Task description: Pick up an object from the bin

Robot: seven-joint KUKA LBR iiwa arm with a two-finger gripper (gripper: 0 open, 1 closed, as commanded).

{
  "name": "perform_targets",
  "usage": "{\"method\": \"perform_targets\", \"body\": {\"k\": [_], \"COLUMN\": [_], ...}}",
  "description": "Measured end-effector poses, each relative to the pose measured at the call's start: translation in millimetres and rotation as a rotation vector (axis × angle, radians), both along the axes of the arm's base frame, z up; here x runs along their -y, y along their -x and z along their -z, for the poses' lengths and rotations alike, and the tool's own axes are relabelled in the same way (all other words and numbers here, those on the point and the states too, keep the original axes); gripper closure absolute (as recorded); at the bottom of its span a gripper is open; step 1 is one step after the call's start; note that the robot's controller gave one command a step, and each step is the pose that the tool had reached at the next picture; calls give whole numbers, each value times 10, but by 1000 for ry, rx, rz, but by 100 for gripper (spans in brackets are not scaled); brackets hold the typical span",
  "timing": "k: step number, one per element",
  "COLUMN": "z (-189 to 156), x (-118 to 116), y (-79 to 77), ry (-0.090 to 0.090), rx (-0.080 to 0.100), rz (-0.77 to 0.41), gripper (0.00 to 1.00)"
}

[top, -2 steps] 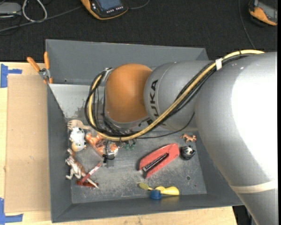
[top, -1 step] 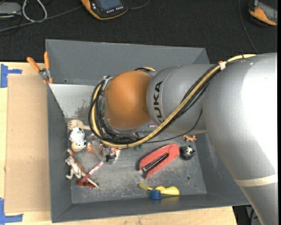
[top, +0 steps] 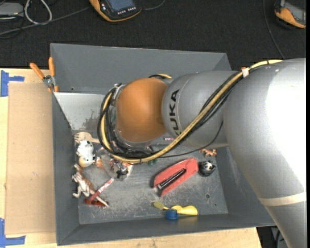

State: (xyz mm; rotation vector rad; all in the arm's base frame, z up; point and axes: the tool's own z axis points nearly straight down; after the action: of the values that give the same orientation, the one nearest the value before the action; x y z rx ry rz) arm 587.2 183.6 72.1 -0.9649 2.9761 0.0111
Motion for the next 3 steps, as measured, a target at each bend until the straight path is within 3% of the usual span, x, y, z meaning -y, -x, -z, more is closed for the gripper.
{"method": "perform_targets", "body": {"k": [2, 3], "z": [10, 7], "x": [-215, -126], "y": [-157, -158], "ry": [1, -3], "rx": [3, 5], "rz": [-60, -54], "gripper": [100, 100]}}
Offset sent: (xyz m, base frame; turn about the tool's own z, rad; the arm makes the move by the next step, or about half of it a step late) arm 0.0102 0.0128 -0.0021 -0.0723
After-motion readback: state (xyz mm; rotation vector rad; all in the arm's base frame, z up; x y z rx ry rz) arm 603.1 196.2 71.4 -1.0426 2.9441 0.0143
